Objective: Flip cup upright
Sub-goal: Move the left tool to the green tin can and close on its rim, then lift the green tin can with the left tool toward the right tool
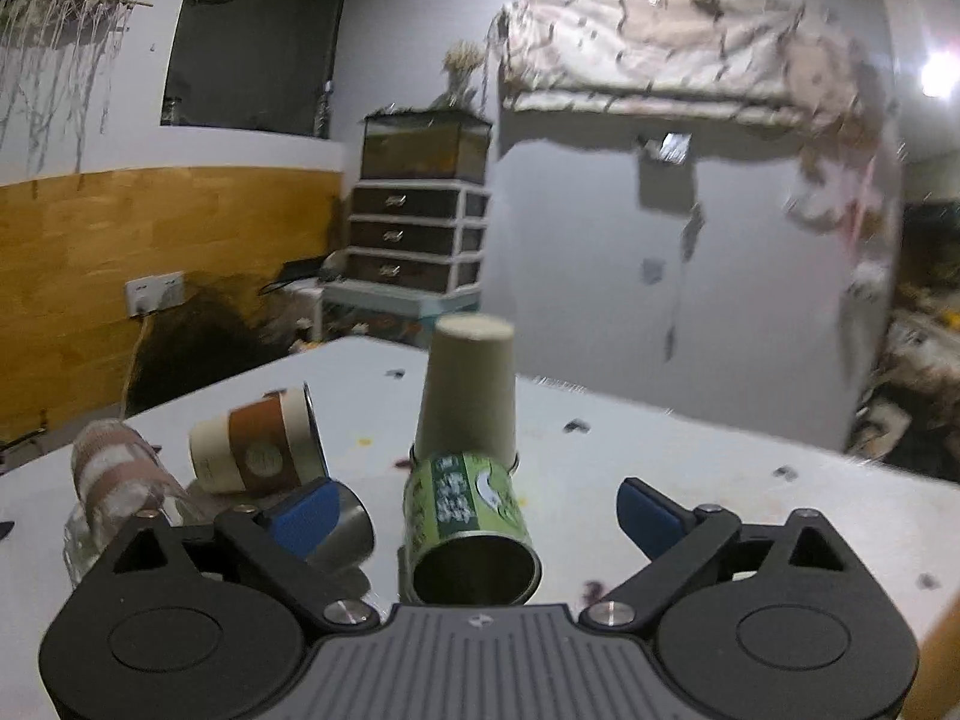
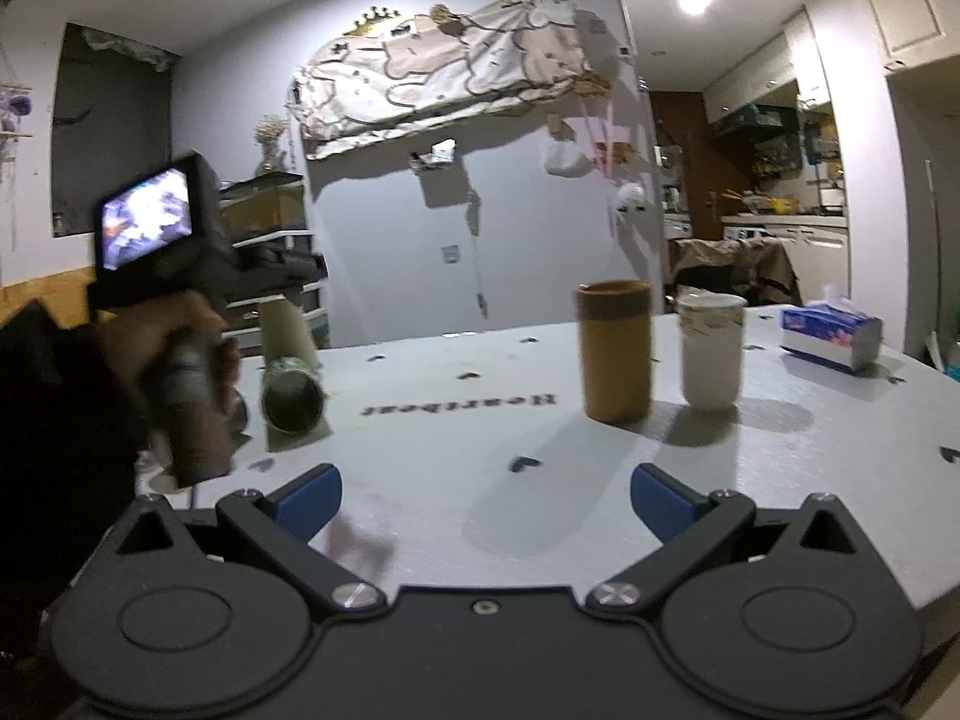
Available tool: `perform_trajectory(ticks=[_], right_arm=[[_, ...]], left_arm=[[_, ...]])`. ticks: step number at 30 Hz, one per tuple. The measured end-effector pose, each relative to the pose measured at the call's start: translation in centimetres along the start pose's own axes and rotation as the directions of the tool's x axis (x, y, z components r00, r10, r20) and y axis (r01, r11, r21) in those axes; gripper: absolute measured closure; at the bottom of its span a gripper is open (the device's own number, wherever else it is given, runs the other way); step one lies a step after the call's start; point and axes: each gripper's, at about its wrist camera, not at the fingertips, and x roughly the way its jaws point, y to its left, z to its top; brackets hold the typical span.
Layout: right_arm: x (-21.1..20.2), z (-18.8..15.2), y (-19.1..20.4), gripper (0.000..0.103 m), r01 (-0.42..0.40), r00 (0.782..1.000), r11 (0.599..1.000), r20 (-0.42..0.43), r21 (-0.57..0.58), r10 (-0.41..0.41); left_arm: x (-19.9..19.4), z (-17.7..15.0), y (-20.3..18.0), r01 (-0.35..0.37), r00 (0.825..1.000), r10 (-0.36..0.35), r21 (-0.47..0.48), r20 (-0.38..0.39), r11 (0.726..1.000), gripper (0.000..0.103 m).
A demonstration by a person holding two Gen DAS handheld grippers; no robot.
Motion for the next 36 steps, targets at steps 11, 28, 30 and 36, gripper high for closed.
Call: perform_trajectory(ticks=[11,28,30,36], right_arm=[[0.5,-1.3,-3.1,0.0,0.068,0.997,0.997,-0.048,0.034,-0.066],[1.0,-1.6,-3.6,0.0,0.089,0.994,0.995,-0.074,0.04,-0.085],[1.0,-1.5,-3.6,0.0,0.088,0.994,0.995,-0.069,0.04,-0.085],[0.8,-1.2,-3.3,0.0,0.103,0.993,0.994,-0.06,0.038,-0.101]], left_arm=[[6.4,-1.9,-3.5,-0.161,0.981,0.162,0.012,-0.109,0.987,0.008],[7.9,-2.9,-1.8,-0.162,0.971,0.166,0.038,-0.174,0.986,0.028],[6.5,-3.4,-1.7,-0.104,0.978,0.116,0.074,-0.173,0.992,0.028],[0.8,-5.0,-0.2,0.146,0.966,-0.117,0.114,-0.23,0.983,0.028]])
